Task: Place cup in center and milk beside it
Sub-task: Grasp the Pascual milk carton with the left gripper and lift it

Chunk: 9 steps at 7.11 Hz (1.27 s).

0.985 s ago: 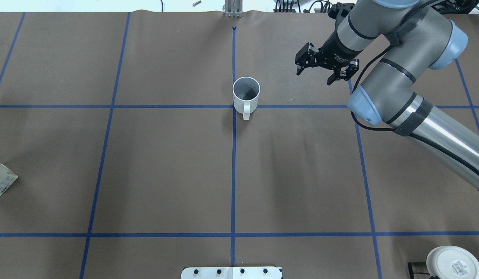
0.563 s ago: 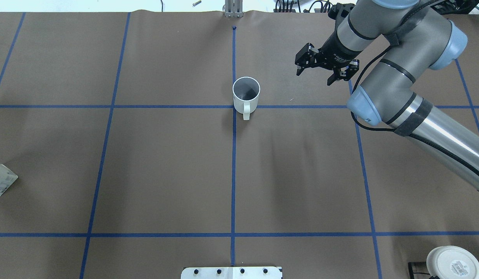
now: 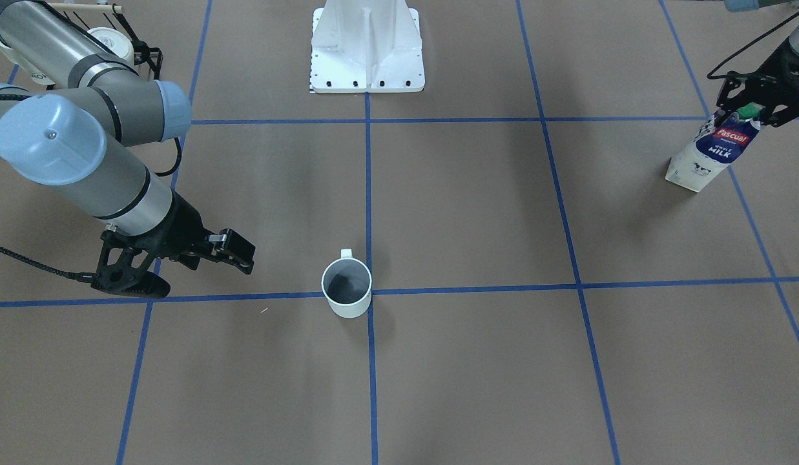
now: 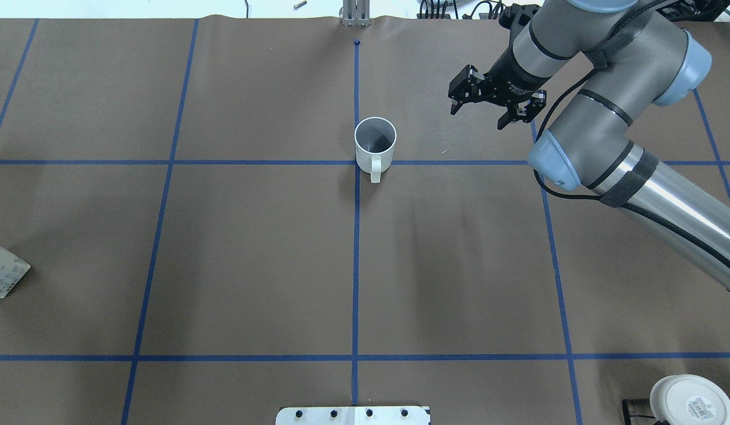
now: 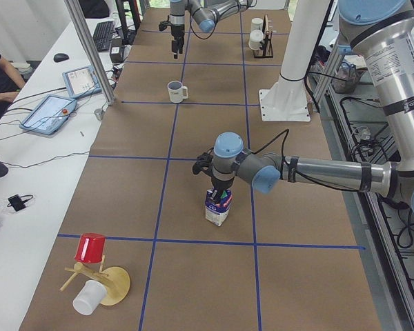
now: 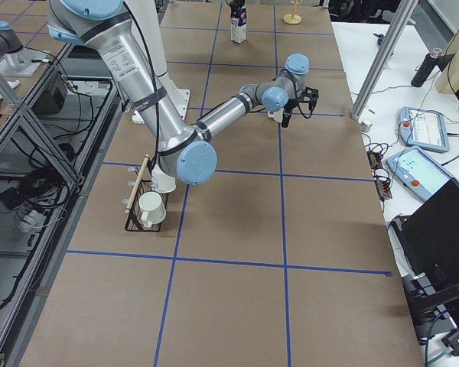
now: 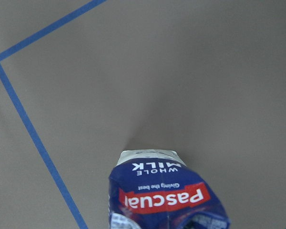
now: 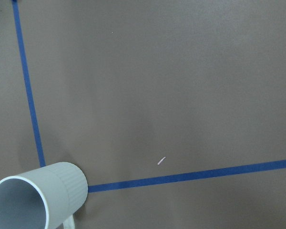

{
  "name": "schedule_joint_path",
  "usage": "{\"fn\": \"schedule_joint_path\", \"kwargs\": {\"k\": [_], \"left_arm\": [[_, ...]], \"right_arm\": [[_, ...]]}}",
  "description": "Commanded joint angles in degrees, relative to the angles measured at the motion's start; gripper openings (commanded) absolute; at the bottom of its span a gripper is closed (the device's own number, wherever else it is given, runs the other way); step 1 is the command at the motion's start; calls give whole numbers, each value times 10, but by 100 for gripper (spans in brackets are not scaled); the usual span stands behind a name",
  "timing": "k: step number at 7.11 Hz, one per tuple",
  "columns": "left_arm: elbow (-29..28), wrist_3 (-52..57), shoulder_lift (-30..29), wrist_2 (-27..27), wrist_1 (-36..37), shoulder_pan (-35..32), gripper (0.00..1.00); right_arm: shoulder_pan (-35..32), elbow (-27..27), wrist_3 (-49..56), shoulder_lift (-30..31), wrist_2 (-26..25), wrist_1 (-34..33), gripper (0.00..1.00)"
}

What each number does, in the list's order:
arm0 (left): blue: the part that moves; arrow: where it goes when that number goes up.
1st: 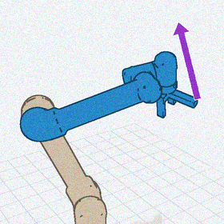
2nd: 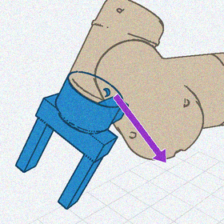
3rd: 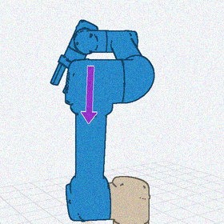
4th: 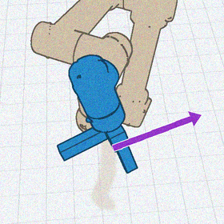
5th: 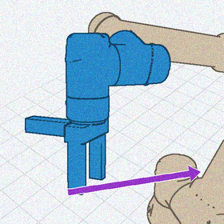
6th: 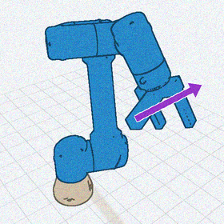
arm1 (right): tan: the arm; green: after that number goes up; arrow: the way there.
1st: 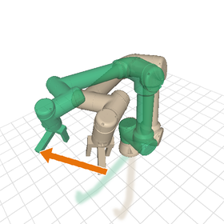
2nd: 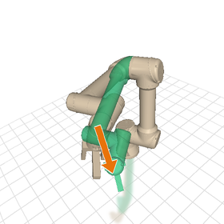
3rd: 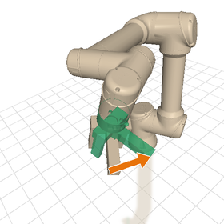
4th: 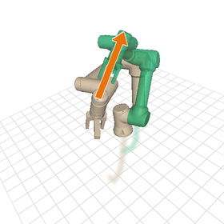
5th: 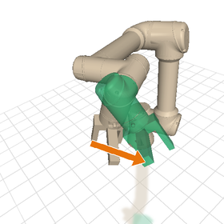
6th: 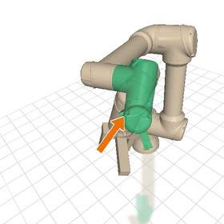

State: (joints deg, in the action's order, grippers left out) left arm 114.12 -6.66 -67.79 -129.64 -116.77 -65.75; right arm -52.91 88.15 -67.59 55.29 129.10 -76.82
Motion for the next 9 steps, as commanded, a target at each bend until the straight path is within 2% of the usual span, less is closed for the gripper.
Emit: {"fn": "schedule_joint_path", "kwargs": {"k": [1, 3, 4, 5, 6, 7, 8, 9], "left_arm": [[12, -1, -59, -56, 77, -29, 0], [57, -2, -191, -57, 291, -44, 0], [64, -21, -293, -55, 417, -44, 0], [51, -71, -402, -54, 510, -36, 0], [15, -140, -493, -54, 544, -6, 0], [-31, -237, -562, -53, 540, 46, 0], [-73, -314, -629, -28, 535, 88, 0], [-122, -377, -668, -5, 493, 116, 0]], "right_arm": [[0, 1, 0, 1, 0, 1, 100], [-1, 3, 0, 2, 0, 3, 100], [0, 13, 0, 4, 0, 2, 100], [0, 23, 0, 15, 3, 3, 100], [-1, 24, 0, 16, 5, 2, 100], [-1, 24, 0, 19, 5, 3, 100], [-2, 24, 0, 20, 5, 3, 100], [-2, 25, 1, 26, 5, 4, 100]]}}
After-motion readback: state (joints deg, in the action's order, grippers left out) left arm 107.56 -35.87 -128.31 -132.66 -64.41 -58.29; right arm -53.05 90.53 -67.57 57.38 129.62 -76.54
